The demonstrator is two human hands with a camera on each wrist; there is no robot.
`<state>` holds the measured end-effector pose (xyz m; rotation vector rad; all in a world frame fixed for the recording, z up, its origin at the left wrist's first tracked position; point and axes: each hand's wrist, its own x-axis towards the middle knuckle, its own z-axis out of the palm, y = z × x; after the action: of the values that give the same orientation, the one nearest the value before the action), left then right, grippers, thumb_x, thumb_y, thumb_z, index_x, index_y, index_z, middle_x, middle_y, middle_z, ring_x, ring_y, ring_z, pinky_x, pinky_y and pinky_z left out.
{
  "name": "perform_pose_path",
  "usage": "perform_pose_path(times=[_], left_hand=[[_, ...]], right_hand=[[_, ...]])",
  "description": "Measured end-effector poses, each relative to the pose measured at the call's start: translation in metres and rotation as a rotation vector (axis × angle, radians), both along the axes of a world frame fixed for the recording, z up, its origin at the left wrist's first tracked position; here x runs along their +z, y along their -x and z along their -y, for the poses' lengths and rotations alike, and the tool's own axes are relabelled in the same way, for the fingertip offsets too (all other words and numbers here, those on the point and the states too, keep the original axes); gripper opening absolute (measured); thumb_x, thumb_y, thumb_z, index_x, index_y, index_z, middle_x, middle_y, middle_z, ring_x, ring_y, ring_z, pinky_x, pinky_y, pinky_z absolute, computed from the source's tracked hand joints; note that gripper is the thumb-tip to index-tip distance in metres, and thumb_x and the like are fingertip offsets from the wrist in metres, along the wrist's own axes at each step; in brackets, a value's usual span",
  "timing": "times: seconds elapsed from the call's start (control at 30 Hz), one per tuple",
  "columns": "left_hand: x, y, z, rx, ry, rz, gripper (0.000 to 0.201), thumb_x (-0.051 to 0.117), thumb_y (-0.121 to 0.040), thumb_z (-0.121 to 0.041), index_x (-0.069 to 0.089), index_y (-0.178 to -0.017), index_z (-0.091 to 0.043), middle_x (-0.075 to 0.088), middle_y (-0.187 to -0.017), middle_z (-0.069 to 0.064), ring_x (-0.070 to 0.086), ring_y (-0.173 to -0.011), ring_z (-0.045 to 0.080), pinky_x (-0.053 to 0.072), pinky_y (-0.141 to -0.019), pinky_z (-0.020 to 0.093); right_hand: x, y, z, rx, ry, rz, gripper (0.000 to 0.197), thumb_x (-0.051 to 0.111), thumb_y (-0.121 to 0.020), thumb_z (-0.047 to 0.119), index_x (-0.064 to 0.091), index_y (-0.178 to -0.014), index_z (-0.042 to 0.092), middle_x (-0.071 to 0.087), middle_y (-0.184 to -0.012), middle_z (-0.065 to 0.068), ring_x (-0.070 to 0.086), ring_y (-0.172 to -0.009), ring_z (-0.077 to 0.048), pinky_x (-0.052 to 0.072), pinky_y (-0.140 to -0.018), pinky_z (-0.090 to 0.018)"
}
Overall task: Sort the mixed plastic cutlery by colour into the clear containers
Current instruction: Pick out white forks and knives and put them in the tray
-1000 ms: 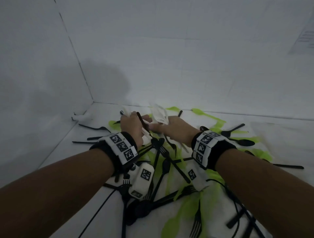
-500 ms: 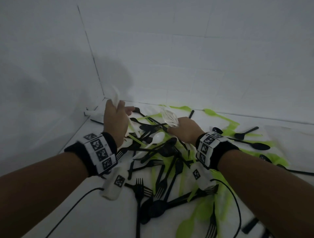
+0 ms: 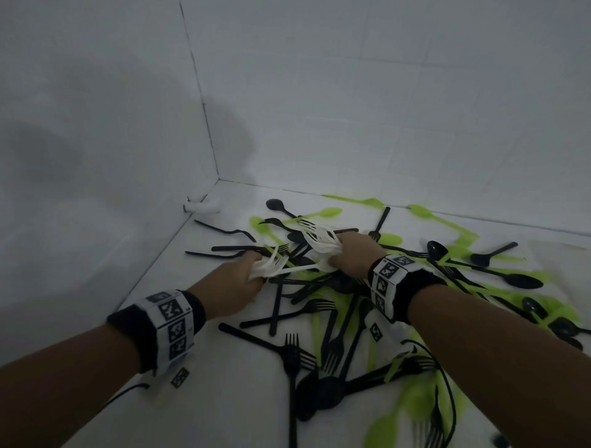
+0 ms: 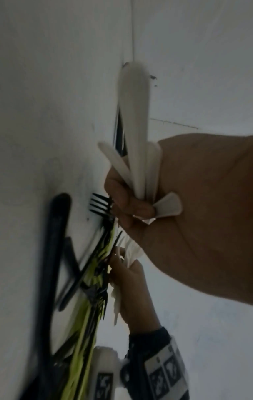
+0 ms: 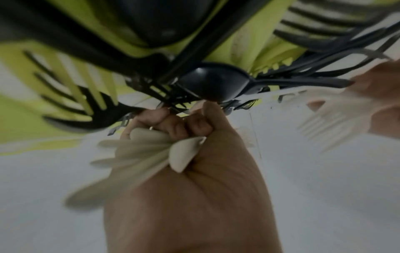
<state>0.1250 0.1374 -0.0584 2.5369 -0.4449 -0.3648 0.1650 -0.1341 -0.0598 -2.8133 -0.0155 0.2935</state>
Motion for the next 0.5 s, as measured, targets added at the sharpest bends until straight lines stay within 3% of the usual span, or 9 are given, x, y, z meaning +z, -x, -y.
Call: perform_pose_path(times=[0.1,0.17,0.27,0.4,0.5], left_hand=[[-0.007,-0.001,0.001,-0.007,-0.070,-0.017,0.019,0.048,-0.102,-0.027,0.049,-0.120,-0.021,0.066,-0.095,0.005,0.064,-0.079,0.021,0.050,-0.070,0.035],[-0.009,-0.007,0.002,-0.039,-0.107,-0.019,0.016,0.050,-0.102,-0.025,0.055,-0.111,-0.013,0.064,-0.096,0.005,0.062,-0.084,0.023,0.047,-0.071,0.033],[-0.011,-0.010,0.007,-0.111,-0.079,-0.023,0.013,0.053,-0.101,-0.029,0.055,-0.101,-0.016,0.063,-0.093,-0.002,0.061,-0.085,0.021,0.049,-0.075,0.035],[-0.009,-0.006,0.005,-0.107,0.004,0.071,0.015,0.054,-0.100,-0.030,0.051,-0.111,-0.020,0.066,-0.093,-0.002,0.062,-0.078,0.018,0.051,-0.070,0.037],[-0.006,-0.020,-0.014,-0.054,-0.140,0.190,0.030,0.048,-0.097,-0.033,0.054,-0.120,-0.014,0.062,-0.113,0.006,0.065,-0.094,0.028,0.054,-0.080,0.041]], right_hand=[[0.004,0.002,0.001,-0.015,-0.031,0.025,0.026,0.061,-0.094,0.026,0.067,-0.109,0.006,0.069,-0.107,-0.009,0.065,-0.100,-0.030,0.051,-0.080,-0.034],[0.007,0.001,0.005,-0.107,-0.104,0.086,0.023,0.059,-0.096,0.029,0.060,-0.104,0.007,0.062,-0.103,-0.005,0.060,-0.097,-0.028,0.042,-0.077,-0.031],[0.012,-0.001,0.011,-0.293,-0.281,0.195,0.019,0.058,-0.098,0.029,0.056,-0.096,0.010,0.059,-0.093,-0.005,0.058,-0.091,-0.028,0.040,-0.073,-0.031],[0.018,0.004,0.018,-0.477,-0.506,0.348,0.016,0.057,-0.097,0.027,0.059,-0.096,0.011,0.061,-0.089,-0.007,0.061,-0.086,-0.031,0.046,-0.071,-0.036],[0.020,0.013,0.031,-0.533,-0.518,0.399,0.014,0.056,-0.096,0.024,0.057,-0.093,0.010,0.057,-0.081,-0.004,0.057,-0.077,-0.028,0.043,-0.065,-0.033]])
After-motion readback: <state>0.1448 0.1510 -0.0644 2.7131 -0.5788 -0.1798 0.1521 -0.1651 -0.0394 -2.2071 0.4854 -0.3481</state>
